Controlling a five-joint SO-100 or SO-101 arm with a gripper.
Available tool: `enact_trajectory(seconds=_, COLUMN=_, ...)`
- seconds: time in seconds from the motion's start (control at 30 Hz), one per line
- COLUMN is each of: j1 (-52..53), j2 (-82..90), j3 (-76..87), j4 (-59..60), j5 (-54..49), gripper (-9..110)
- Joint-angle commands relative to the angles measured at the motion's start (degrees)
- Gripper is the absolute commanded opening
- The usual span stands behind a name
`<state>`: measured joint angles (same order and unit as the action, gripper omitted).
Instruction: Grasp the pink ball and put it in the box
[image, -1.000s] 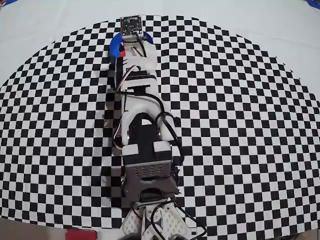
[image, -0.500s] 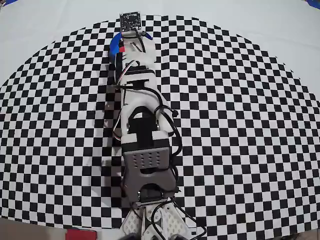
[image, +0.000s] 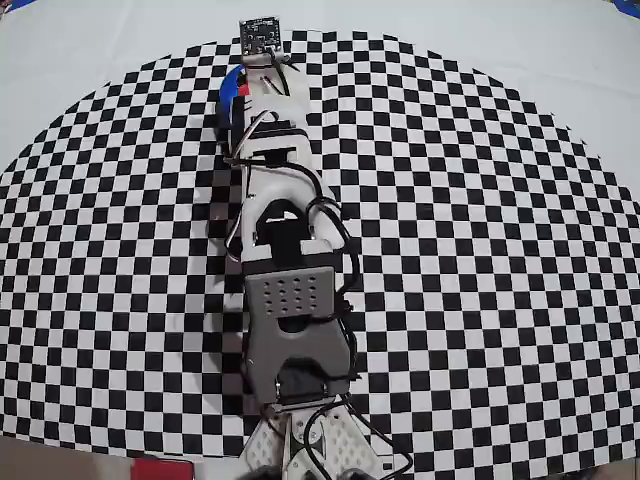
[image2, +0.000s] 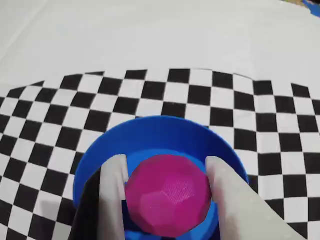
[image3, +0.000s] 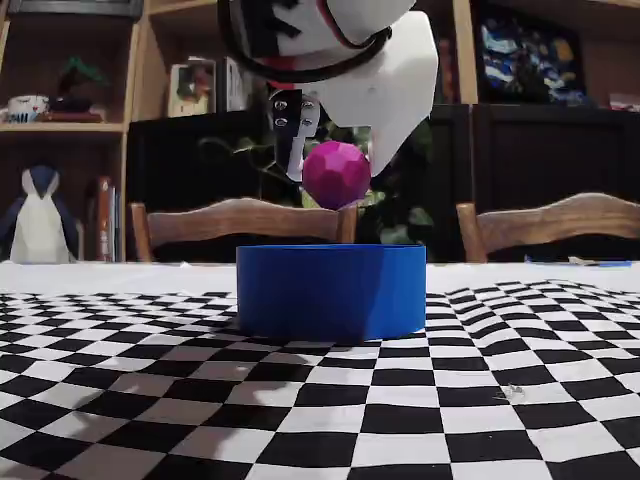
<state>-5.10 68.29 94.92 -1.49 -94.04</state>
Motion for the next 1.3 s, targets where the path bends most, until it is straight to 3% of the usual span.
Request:
enact_trajectory(seconds=0.0, j1=0.4, j2=0.2, j3=-3.8, j4=0.3, j5=-0.4, gripper=0)
enact_trajectory(seconds=1.27, j1=0.6, j2=-7.5, j3=-11.9, j4=0.9, j5=-0.6, gripper=0)
